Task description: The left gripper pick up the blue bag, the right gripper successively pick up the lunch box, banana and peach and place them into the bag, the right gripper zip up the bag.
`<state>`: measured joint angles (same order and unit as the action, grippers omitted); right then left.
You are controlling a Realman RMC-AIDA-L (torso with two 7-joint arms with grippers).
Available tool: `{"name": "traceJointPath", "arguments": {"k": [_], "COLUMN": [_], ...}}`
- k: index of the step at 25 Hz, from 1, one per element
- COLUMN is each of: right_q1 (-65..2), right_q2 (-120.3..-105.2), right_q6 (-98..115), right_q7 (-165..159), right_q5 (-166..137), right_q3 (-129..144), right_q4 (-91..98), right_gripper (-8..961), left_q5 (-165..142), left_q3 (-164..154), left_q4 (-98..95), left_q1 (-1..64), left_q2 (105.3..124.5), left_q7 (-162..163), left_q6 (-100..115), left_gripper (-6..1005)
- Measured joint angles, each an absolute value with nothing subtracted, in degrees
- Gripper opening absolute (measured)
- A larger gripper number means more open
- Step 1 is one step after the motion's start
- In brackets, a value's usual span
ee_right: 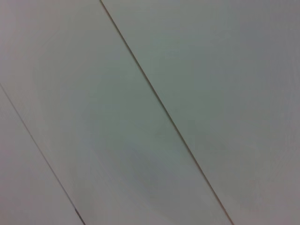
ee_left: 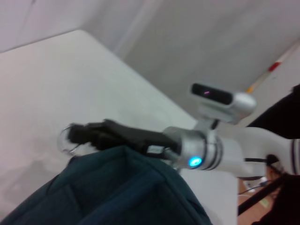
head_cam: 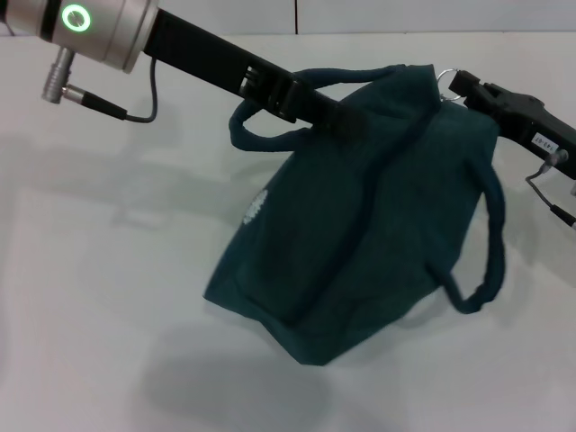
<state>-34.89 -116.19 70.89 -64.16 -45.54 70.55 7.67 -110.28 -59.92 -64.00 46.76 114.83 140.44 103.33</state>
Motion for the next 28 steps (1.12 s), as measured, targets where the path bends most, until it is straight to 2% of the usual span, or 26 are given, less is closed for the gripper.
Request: {"name": "traceJointPath", "arguments": {"k": [6,19,25,28], "right_q1": [-35.0,-31.3,-28.5,-27.7], "right_q2": [-116.19,-115.97,-115.94,-115.87], "right_q6": [70.9,77.4,79.6,80.2], "right_q7": [-64.3,-66.1,-65.4,-65.0], "right_q5": [-45.6,-43.8,-43.8,-43.7], "right_q3": [70.6,70.2,70.5,70.4], "right_q4": [7.7,9.2,10.7,10.9], "right_gripper": [14,117,309,449], "left_q5": [-107.9,-110.5,-111.1,-111.1], "left_q3": [-59.4,-53.6,-53.4,-53.4], "left_q4": [-60.9,-52.9,-52.5,-52.5], "left_q1": [46.8,46.2,43.2,42.1], "left_q2": [114.76,115.12,115.45,115.74], "left_q7": [137.8,133.6,132.4,131.8], "left_q6": [103.5,96.9,91.0,89.0], "left_gripper": [99,144,164,175]}}
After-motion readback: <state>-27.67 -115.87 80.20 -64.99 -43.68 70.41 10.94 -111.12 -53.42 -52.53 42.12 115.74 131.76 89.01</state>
